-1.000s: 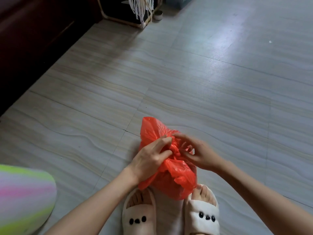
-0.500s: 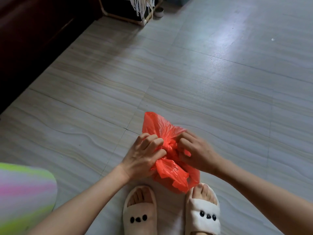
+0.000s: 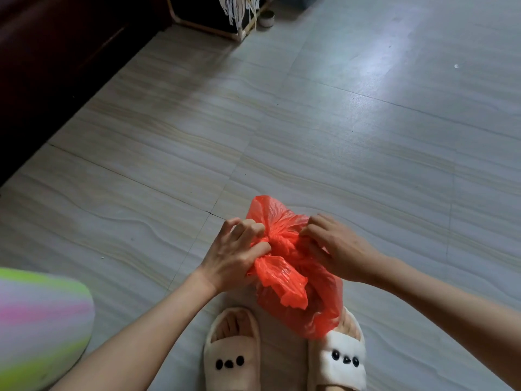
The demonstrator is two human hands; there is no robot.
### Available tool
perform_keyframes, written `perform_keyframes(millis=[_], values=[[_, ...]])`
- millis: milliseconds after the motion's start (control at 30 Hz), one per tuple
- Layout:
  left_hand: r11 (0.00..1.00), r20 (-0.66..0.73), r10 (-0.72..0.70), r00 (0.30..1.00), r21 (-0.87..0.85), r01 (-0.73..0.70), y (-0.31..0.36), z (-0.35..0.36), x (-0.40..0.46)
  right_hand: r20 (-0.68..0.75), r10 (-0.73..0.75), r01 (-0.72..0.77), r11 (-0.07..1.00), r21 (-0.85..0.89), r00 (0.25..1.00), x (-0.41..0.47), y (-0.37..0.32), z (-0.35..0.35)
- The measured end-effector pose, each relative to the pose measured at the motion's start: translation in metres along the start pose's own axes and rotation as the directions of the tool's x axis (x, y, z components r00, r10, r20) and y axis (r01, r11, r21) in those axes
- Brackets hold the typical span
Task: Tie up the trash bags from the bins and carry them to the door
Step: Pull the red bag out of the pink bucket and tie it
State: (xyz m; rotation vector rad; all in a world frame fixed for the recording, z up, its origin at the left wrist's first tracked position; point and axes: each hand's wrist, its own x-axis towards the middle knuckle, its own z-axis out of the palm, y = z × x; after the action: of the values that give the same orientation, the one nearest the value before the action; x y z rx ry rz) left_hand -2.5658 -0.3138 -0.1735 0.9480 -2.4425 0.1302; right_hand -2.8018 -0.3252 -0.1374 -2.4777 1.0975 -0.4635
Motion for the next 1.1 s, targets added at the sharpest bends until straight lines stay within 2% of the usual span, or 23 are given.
perform_keyframes(millis=[33,100,167,233,267,333,400,433,467,533,633,767,867,967,1000,1033,1100], values=[[1.0,-0.006,-0.004,1.0,-0.012,0.004,0.0,0.0,0.002,-0.015,0.079,-0.075,0.981,0.178,0.997,0.0,-0.003,-0.002],[1.0,-0.018,-0.014,1.0,-0.026,0.014,-0.002,-0.001,0.005,0.015,0.276,-0.247,0.832,0.496,0.961,0.0,-0.01,-0.003],[1.0,-0.019,-0.012,1.0,-0.019,0.012,-0.003,-0.002,0.007,0.07,0.453,-0.384,0.652,0.654,0.889,0.001,-0.014,0.001],[1.0,-0.015,0.016,1.0,-0.007,-0.016,-0.002,-0.001,0.008,0.039,0.557,-0.415,0.57,0.709,0.83,0.001,-0.014,0.006],[0.999,-0.01,0.032,0.999,-0.001,-0.032,-0.001,0.0,0.008,-0.005,0.554,-0.4,0.606,0.688,0.832,0.002,-0.015,0.007],[0.998,0.001,0.056,0.998,0.0,-0.056,0.002,0.003,0.007,-0.107,0.438,-0.317,0.778,0.542,0.892,0.0,-0.014,0.006],[0.997,0.016,0.076,0.997,-0.009,-0.076,0.003,0.006,0.001,-0.193,0.177,-0.145,0.975,0.169,0.965,-0.004,-0.009,0.002],[0.997,0.027,0.081,0.996,-0.015,-0.081,0.003,0.007,-0.002,-0.183,0.027,-0.038,0.998,-0.054,0.983,-0.006,-0.003,-0.001],[0.997,0.037,0.082,0.996,-0.017,-0.082,0.002,0.008,-0.006,-0.135,-0.086,0.055,0.975,-0.216,0.987,-0.009,0.003,-0.004],[0.997,0.056,0.082,0.995,-0.012,-0.081,0.001,0.009,-0.013,-0.015,-0.162,0.146,0.925,-0.35,0.987,-0.016,0.012,-0.009],[0.997,0.077,0.083,0.994,0.001,-0.084,0.001,0.011,-0.014,0.074,-0.18,0.195,0.901,-0.387,0.981,-0.024,0.02,-0.012],[0.999,0.069,0.039,0.997,0.022,-0.04,0.005,0.013,-0.005,-0.074,-0.189,0.151,0.923,-0.354,0.979,-0.022,0.022,-0.02],[0.998,0.091,0.041,0.995,0.035,-0.044,0.005,0.01,0.002,-0.18,-0.165,0.132,0.974,-0.185,0.97,-0.019,0.014,-0.017],[0.998,0.139,0.041,0.989,0.044,-0.048,0.001,0.003,0.007,-0.238,-0.051,0.066,0.996,0.057,0.97,-0.02,0.005,-0.012],[0.998,0.147,0.039,0.988,0.048,-0.046,-0.001,0.0,0.008,-0.251,-0.03,0.054,0.995,0.088,0.967,-0.02,0.004,-0.013],[0.998,0.149,0.032,0.988,0.051,-0.04,-0.003,-0.003,0.009,-0.268,-0.038,0.056,0.996,0.062,0.963,-0.02,0.005,-0.015],[0.998,0.142,0.026,0.99,0.06,-0.035,-0.006,-0.007,0.01,-0.254,-0.137,0.108,0.986,-0.128,0.957,-0.019,0.013,-0.019]])
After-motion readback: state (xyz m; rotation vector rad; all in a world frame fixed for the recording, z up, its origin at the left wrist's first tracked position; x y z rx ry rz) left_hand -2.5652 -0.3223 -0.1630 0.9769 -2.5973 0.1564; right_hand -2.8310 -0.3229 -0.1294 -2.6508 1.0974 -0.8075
